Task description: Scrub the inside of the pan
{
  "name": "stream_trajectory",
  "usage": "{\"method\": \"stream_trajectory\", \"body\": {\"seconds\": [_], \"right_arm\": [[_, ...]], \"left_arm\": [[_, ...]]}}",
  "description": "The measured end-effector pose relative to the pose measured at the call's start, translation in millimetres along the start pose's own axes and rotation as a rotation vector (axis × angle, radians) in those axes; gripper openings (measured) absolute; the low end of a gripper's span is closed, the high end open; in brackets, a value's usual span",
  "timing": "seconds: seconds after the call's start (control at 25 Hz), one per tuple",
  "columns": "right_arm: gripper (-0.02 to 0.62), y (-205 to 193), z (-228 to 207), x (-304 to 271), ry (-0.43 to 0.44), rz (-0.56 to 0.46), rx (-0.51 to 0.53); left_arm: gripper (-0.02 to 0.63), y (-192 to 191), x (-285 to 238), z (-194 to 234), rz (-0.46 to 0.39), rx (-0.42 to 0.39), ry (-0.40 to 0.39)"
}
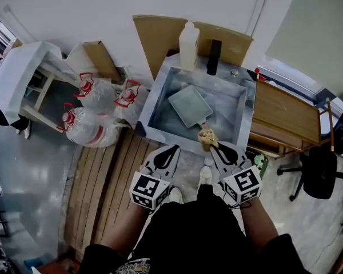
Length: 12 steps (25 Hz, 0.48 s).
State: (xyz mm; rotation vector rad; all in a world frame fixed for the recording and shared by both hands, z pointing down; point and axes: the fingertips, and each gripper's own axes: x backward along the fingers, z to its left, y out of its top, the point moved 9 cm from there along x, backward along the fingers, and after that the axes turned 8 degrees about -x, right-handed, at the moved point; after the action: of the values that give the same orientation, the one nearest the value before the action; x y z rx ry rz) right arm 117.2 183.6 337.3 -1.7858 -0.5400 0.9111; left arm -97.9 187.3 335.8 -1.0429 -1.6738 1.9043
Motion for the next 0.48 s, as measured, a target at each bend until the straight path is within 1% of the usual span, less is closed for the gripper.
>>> {"method": "stream_trajectory", "body": {"seconds": [0.28,0.48], "right_arm": [[0.049,0.3,22.8,23.1,-0.057,-0.035,-0.002],[0.049,-2.7,35.2,29.2,-0.076,-0.048,-0.006]], "left_arm": [[0.009,7.2,14.3,-6.3,-0.032,-0.015,-0.027],[0.009,7.4,22.1,-7.2,-0.037,-0.016,-0.05]]}}
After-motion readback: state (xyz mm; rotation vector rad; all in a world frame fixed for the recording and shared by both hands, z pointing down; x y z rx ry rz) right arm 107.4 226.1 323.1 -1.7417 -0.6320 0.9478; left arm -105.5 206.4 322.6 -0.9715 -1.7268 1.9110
